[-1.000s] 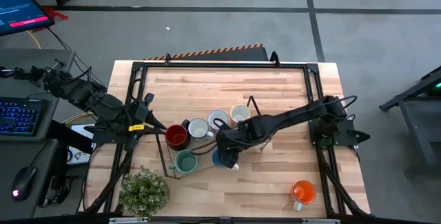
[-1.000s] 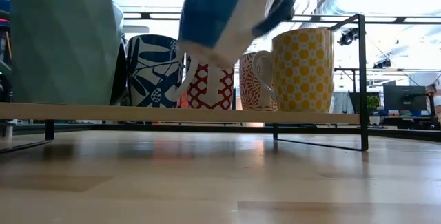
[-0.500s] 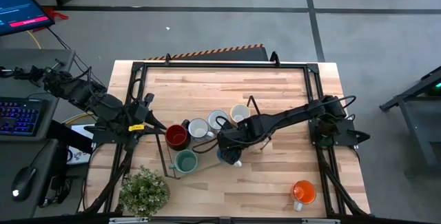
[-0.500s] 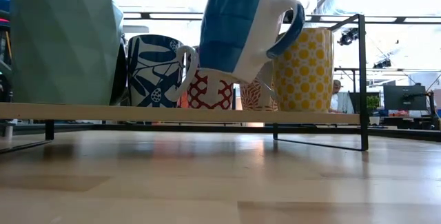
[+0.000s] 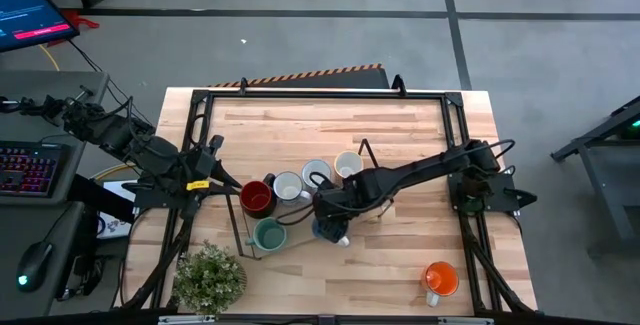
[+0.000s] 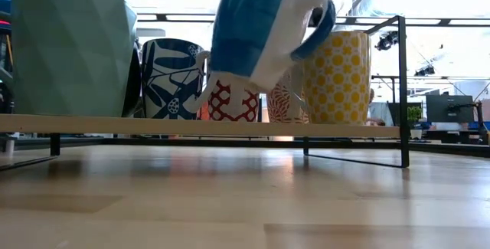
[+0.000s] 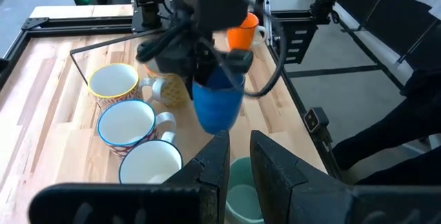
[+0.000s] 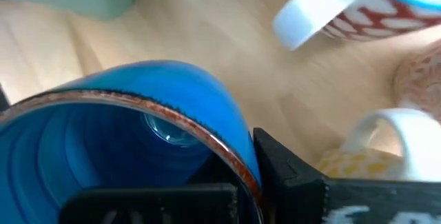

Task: Place coffee mugs
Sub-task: Put the blue mug on the shelf

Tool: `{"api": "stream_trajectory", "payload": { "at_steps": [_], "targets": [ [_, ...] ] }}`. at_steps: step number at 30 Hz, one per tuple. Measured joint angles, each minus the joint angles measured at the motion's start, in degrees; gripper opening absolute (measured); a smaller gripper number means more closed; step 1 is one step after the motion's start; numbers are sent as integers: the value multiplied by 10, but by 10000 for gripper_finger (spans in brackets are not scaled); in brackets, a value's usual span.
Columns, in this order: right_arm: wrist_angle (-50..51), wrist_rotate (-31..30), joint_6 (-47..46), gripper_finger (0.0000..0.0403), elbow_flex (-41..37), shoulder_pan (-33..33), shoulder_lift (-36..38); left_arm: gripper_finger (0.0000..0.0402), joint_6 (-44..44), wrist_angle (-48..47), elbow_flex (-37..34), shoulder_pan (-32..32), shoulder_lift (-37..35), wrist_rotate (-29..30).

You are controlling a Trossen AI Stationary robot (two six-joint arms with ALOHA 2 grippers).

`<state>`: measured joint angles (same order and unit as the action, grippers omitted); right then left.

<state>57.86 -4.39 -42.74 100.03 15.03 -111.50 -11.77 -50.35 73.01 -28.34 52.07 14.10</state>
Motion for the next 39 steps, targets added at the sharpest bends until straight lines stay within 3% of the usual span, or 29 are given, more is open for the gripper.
{"api": "stream_trajectory", "payload": {
  "at_steps": [5, 12, 18, 24, 39],
  "targets": [
    [86, -6, 42, 0, 107, -1, -31, 46, 0, 0, 0, 0, 0, 0],
    [277, -16, 144, 0, 351, -12, -172, 46, 0, 2, 0, 0, 0, 0],
    [232, -7, 127, 0, 275, -14, -146, 46, 0, 2, 0, 0, 0, 0],
    [245, -41, 95, 0, 278, -17, -146, 46, 0, 4, 0, 0, 0, 0],
    [280, -45, 65, 0, 275, -3, -162, 46, 0, 5, 0, 0, 0, 0]
  ]
}}
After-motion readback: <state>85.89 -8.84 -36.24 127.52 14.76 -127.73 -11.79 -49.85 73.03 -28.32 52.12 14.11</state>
